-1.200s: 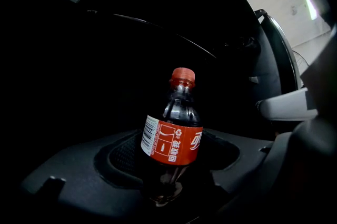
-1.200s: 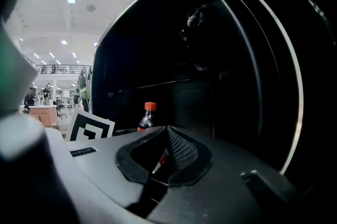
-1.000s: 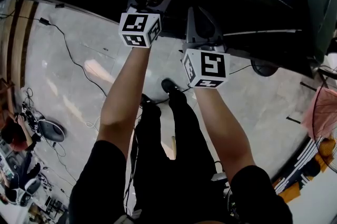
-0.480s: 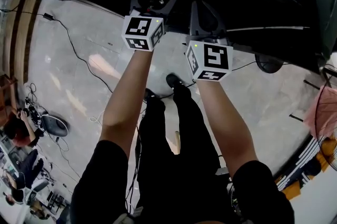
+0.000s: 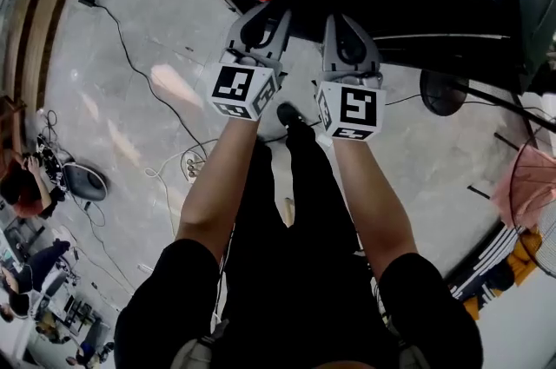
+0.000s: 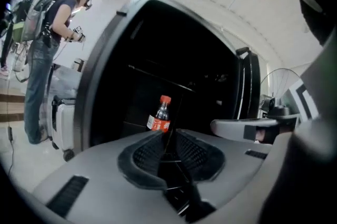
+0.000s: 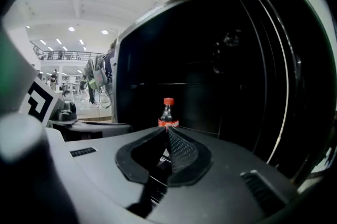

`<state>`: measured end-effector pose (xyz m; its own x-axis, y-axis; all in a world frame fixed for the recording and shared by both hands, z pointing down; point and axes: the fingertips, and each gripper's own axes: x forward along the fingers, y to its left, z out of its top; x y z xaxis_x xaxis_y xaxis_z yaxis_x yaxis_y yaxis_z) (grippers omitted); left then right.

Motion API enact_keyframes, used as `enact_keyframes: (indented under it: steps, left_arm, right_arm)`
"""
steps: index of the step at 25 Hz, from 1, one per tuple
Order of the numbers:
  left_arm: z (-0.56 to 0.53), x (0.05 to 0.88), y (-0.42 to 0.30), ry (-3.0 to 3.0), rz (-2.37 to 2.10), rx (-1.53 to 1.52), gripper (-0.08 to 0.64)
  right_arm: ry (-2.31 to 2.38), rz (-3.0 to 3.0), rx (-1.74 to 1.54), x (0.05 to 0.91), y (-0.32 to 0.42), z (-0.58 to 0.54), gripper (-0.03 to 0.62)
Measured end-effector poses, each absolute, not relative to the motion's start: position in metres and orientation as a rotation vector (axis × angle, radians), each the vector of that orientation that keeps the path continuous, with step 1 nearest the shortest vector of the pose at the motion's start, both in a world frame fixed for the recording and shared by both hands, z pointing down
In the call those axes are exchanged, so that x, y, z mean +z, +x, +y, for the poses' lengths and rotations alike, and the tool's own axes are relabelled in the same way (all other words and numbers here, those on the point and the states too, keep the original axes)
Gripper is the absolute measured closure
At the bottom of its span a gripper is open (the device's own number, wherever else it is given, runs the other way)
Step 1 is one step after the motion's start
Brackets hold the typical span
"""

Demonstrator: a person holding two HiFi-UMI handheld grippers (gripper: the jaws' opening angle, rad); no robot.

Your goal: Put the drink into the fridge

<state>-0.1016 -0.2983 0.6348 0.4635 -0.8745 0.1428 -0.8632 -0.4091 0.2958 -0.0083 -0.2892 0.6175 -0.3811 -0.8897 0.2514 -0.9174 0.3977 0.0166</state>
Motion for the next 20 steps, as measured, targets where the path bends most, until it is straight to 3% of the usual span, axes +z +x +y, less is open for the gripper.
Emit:
enact_keyframes:
  steps: [4, 20]
  left_arm:
    - [-0.263, 0.597, -0.122, 2.363, -1.489, -0.066, 0.543]
    - [-0.153, 0.368, -0.216, 2.399, -1.503, -0.003, 0.546]
  right_arm:
    - [1.566, -2.437, 0.205, 0.593, -0.022, -0.263, 0.57]
    - [1.47, -2.544, 0.091, 0.356, -0.018, -0.192, 0.571]
